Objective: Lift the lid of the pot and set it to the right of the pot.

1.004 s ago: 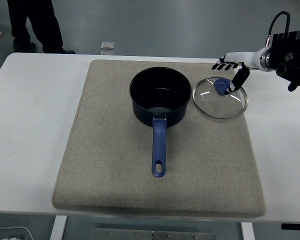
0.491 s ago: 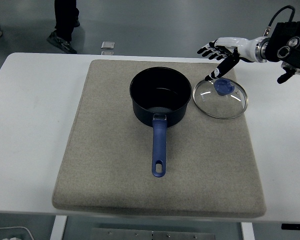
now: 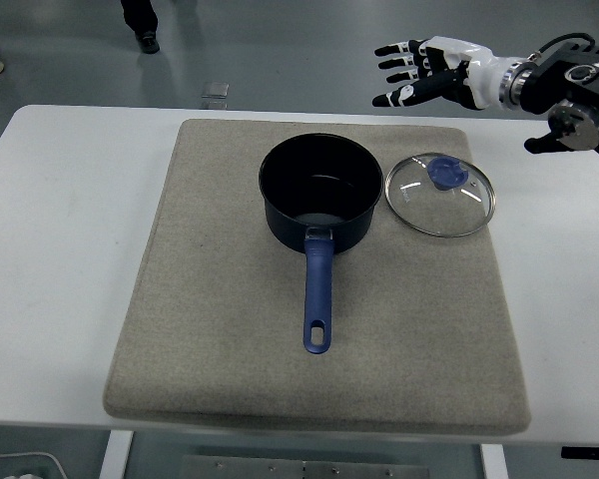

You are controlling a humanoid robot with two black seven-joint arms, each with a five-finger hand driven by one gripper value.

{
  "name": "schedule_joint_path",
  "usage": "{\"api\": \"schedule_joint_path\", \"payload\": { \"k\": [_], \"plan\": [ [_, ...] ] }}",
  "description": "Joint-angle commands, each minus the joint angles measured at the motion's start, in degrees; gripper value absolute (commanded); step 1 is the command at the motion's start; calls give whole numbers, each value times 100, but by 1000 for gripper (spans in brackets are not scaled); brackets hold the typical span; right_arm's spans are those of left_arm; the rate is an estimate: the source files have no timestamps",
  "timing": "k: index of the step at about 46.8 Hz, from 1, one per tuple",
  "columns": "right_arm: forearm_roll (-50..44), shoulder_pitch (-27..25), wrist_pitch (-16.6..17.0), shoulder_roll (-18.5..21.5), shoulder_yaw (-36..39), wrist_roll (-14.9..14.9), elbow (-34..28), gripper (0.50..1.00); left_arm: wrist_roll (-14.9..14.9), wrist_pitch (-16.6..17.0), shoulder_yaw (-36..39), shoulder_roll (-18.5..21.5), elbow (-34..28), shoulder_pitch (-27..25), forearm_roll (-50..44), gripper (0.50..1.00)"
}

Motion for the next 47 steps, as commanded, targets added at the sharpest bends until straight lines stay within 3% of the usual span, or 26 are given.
{"api": "schedule_joint_path", "payload": {
  "k": [1,13,21,30,47],
  "plan": [
    [59,-272,-3,17,371,-1,0,905,1,0,0,0,2,1,3,1000],
    [1069,-756,-3,35,1083,8,-35,903,1,0,0,0,2,1,-6,1000],
    [1737,-1002,-3,254,1434,16,-88,905,1,0,0,0,2,1,-6,1000],
    [1808,-1344,-3,325,1839,341,-141,905,1,0,0,0,2,1,3,1000],
    [1808,-1565,-3,518,2138,359,-193,907,1,0,0,0,2,1,-6,1000]
  ]
}}
